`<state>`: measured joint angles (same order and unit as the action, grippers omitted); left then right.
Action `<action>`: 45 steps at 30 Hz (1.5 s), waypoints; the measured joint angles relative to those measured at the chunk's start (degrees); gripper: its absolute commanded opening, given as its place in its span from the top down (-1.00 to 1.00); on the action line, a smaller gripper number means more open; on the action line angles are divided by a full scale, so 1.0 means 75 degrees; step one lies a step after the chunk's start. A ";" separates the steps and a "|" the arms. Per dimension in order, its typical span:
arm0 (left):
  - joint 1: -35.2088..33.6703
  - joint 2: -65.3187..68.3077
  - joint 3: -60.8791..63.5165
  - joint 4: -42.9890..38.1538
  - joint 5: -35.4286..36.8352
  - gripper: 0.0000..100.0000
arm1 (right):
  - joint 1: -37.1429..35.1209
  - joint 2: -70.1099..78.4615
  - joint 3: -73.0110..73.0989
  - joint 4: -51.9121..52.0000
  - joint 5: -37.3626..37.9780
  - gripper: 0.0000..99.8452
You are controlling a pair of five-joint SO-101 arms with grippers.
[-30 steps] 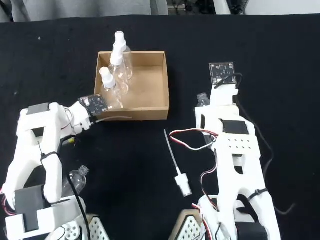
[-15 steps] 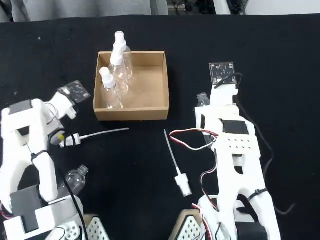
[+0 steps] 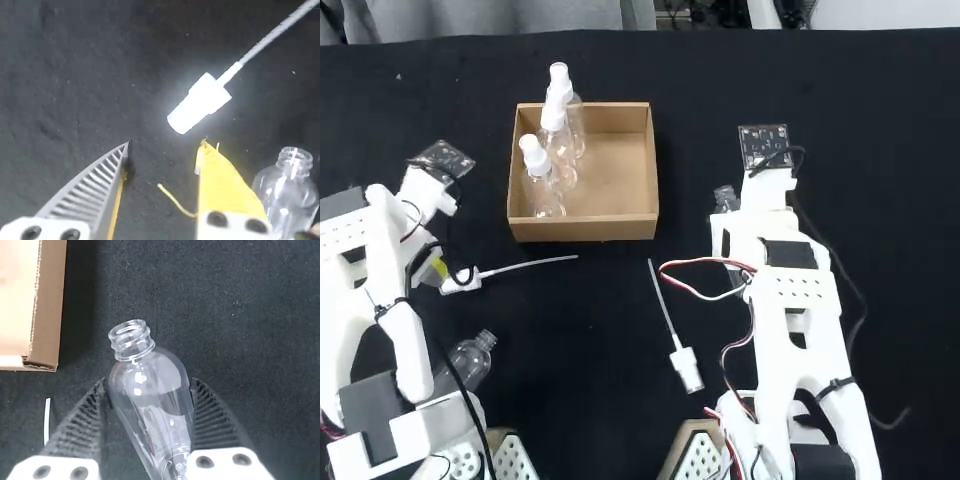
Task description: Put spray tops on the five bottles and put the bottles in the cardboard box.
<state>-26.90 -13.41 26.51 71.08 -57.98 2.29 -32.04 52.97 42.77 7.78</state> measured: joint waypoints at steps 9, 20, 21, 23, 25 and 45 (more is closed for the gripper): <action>-0.0574 0.0000 0.0000 0.0141 0.1817 0.60 | 0.0000 0.0000 0.0000 0.0000 0.0000 0.89; -0.0785 0.0000 0.0000 0.1536 0.5931 0.60 | 0.0000 0.0000 0.0000 0.0000 0.0000 0.89; -0.0785 0.0000 0.0000 0.1559 0.6388 0.60 | 0.0000 0.0000 0.0000 0.0000 0.0000 0.89; -0.0785 0.0000 -0.0164 0.1618 0.7232 0.60 | 0.0000 0.0000 0.0000 0.0000 0.0000 0.89; -0.0785 0.0000 -0.0305 0.1606 0.7936 0.60 | 0.0000 0.0000 0.0000 0.0000 0.0000 0.89; 0.0188 0.0000 -0.0340 0.1629 1.3996 0.59 | 0.0234 0.0000 0.0000 0.0000 0.0012 0.88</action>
<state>-25.49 -13.41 23.96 83.30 46.99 4.04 -32.04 52.97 42.77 7.87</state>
